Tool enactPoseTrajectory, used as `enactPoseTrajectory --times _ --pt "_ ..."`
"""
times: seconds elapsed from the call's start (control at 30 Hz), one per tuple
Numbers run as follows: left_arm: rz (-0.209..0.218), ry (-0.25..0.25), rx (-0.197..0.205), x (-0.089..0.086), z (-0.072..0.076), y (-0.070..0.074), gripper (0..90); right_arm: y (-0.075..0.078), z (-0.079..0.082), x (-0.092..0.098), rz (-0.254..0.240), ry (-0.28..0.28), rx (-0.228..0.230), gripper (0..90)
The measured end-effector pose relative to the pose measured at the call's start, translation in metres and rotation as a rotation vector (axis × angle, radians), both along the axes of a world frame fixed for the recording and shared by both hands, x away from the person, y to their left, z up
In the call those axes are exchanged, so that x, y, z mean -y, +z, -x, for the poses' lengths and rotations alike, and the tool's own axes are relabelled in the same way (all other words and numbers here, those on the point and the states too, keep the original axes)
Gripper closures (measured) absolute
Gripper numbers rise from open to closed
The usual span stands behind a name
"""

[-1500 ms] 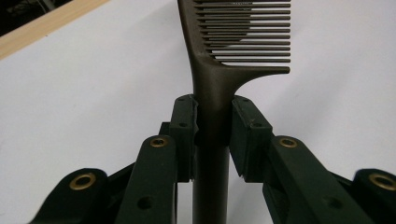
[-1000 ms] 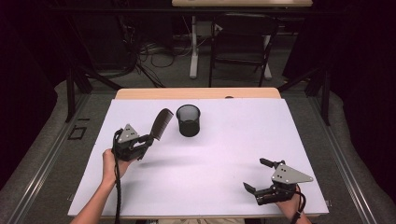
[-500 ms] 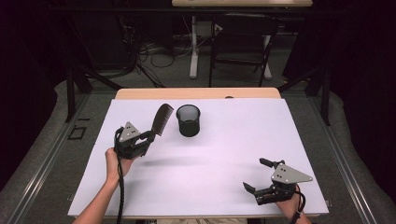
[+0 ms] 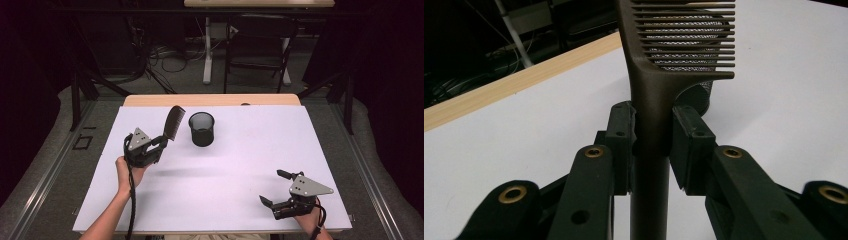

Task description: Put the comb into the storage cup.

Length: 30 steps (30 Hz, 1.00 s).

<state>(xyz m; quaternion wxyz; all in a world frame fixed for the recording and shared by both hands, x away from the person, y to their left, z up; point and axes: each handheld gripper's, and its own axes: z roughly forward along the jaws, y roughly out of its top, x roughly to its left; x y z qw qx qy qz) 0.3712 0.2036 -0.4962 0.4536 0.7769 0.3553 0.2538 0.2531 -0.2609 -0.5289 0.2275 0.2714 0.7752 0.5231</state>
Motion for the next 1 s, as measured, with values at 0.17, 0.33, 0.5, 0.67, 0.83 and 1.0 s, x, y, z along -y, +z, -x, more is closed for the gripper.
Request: enactPoseTrajectory --times 0.17,0.33,0.5,0.67,0.83,1.0 --pt "0.003 0.003 0.002 0.002 -0.002 -0.001 72.3 0.000 0.000 0.000 -0.003 -0.001 -0.008 0.0" --pt "0.014 0.005 0.002 0.002 -0.004 -0.001 72.3 -0.001 0.000 0.000 -0.004 -0.003 -0.006 0.0" --pt "0.020 0.008 0.006 0.004 -0.007 0.000 72.3 -0.001 -0.001 0.000 0.000 -0.001 -0.008 0.0" --pt "0.029 0.011 0.005 0.004 -0.009 0.000 72.3 -0.001 0.000 0.000 -0.004 -0.003 -0.007 0.0" --pt "0.031 0.011 0.002 0.006 -0.012 0.000 72.3 -0.001 0.000 0.000 0.000 -0.003 -0.010 0.0" --pt "0.037 0.011 0.008 0.008 -0.014 0.002 72.3 -0.001 -0.001 0.000 0.000 -0.002 -0.009 0.0"
